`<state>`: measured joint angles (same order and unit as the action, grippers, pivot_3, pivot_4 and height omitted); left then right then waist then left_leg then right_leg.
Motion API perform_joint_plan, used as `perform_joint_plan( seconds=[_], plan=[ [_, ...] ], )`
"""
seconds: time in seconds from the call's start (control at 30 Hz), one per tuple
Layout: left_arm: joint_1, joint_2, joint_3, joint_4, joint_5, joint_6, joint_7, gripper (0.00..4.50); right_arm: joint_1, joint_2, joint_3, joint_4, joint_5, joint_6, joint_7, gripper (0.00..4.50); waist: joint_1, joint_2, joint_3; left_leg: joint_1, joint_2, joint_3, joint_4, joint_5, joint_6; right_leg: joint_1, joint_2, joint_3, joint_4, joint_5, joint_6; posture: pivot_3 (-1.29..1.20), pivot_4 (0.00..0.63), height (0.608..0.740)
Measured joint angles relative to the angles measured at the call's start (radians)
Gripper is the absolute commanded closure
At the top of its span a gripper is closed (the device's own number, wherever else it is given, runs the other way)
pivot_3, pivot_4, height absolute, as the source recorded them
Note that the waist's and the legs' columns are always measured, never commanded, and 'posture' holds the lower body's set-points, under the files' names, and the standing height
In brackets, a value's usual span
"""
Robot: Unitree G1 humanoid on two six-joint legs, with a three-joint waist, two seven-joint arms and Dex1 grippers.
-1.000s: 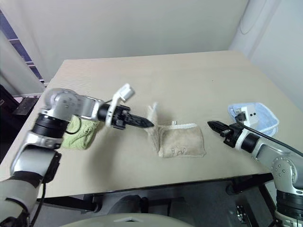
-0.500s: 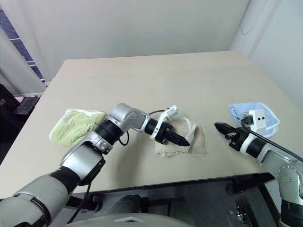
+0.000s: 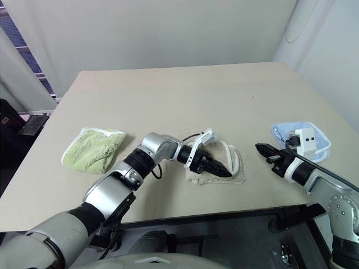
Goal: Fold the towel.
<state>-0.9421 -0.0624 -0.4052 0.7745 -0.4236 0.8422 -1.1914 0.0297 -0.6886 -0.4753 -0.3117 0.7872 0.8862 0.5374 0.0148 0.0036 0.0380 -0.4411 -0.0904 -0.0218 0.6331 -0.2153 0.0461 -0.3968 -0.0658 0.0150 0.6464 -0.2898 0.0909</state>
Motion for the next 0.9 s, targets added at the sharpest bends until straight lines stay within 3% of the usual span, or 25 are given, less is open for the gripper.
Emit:
perform_joint_plan(
  seconds=[0.1,0.33,0.47,0.63,0.77,0.9],
  plan=[
    [0.007,0.001,0.040,-0.072,-0.012,0.017,-0.025,0.03,-0.011,0.004,0.002,0.000,0.001,-0.001,-0.001,4.50,-0.001,0.000,0.000,0.000,0.000,0.000,0.001,0.000,0.000,0.000,0.000,0.000,0.001,0.000,0.000,0.00,0.000,0.740],
    [0.127,0.135,0.089,-0.431,0.018,-0.255,-0.041,0.03,-0.049,0.050,0.022,-0.056,0.035,-0.050,0.031,4.50,-0.002,0.003,-0.002,0.002,0.001,0.000,-0.001,0.000,-0.001,0.000,0.001,0.000,0.002,0.000,0.000,0.00,0.000,0.740],
    [0.168,0.200,0.123,-0.465,0.067,-0.366,0.026,0.97,-0.068,0.072,0.079,-0.089,0.032,-0.105,0.066,4.50,0.001,0.003,-0.002,0.005,0.000,0.000,0.000,0.000,-0.001,0.004,0.001,0.000,0.002,0.000,0.000,0.00,0.000,0.740],
    [0.231,0.252,0.160,-0.464,0.082,-0.425,0.055,2.83,-0.087,0.073,0.149,-0.075,0.013,-0.139,0.112,4.50,0.000,0.002,-0.001,0.006,0.000,0.000,0.002,0.000,0.000,0.006,0.001,0.000,0.001,-0.001,-0.002,0.00,0.000,0.740],
    [0.275,0.241,0.143,-0.440,0.112,-0.479,0.053,4.28,-0.107,0.075,0.205,-0.023,-0.002,-0.157,0.160,4.50,0.001,0.002,-0.001,0.007,0.000,0.000,0.001,0.000,0.000,0.006,0.001,0.000,0.002,-0.001,-0.002,0.00,0.000,0.740],
    [0.306,0.187,0.087,-0.362,0.174,-0.559,0.066,4.46,-0.135,0.095,0.272,0.055,-0.031,-0.175,0.200,4.50,0.000,0.002,-0.001,0.007,0.000,0.000,0.001,0.000,0.000,0.007,0.001,0.000,0.002,0.000,0.000,0.00,0.000,0.740]
  ],
)
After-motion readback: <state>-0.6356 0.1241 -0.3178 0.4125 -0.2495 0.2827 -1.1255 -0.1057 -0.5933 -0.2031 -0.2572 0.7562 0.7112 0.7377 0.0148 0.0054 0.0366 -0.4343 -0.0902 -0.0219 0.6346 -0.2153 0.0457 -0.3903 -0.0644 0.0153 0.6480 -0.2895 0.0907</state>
